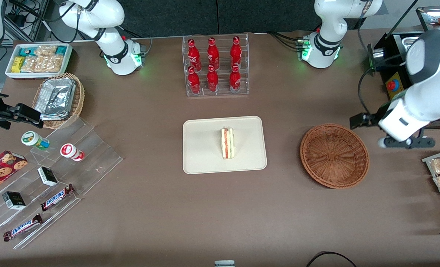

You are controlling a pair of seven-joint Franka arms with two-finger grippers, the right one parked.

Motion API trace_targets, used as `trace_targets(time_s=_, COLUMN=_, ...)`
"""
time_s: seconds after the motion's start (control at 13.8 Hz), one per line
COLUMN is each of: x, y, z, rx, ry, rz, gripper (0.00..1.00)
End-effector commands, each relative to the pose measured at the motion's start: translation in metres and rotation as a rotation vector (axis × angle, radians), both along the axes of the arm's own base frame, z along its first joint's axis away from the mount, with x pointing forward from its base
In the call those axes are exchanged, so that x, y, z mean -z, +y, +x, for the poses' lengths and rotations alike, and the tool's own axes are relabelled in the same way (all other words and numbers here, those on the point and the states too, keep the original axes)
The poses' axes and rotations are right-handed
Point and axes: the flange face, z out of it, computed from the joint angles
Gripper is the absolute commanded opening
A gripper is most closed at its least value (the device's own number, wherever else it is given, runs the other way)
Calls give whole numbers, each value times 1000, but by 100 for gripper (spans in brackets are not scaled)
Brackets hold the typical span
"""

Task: Place sandwich from basket to tray

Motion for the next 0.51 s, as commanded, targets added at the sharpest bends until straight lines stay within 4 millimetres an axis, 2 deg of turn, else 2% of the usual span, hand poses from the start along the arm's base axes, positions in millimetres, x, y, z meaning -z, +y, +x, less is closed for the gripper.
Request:
trace_targets(time_s=0.0, x=-25, y=1, z=-23, rx=17, ry=-2, rz=19, gripper=100)
trace_targets(time_s=0.22, x=-45, y=12, z=-31, rx=8, ry=-7, rz=31, gripper=100)
trace_targets(time_s=0.44, x=-48, y=19, z=-31, rx=6, ry=-12, rz=52, gripper=100)
